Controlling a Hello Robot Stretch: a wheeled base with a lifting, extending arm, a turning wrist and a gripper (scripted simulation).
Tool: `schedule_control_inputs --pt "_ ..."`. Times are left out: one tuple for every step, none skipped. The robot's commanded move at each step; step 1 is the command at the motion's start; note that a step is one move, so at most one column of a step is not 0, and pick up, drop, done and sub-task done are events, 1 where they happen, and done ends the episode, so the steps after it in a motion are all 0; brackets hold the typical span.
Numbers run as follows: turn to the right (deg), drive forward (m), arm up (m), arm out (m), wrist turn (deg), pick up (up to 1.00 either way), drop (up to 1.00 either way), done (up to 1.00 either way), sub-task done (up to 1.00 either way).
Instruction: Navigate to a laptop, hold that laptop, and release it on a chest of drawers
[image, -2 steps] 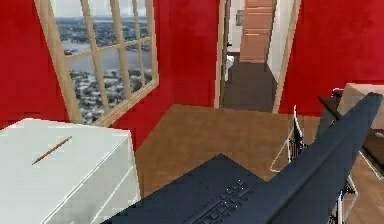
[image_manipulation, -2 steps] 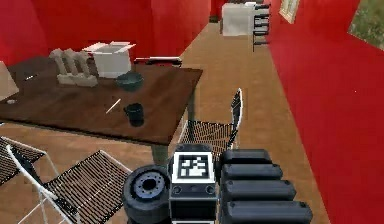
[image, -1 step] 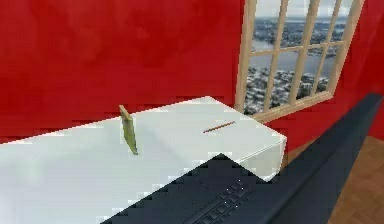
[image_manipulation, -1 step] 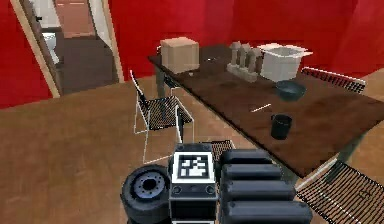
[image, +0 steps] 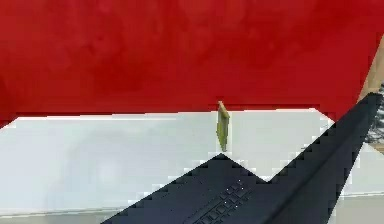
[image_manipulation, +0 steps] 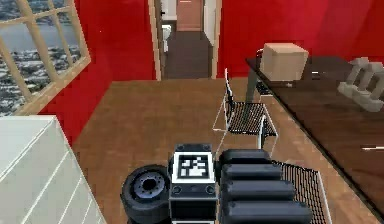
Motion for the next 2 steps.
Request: schedule_control_inputs --pt "45.0 0.00 0.00 0.00 0.0 0.00 0.00 0.00 0.00" --pt "45.0 0.00 0.00 0.00 0.0 0.00 0.00 0.00 0.00"
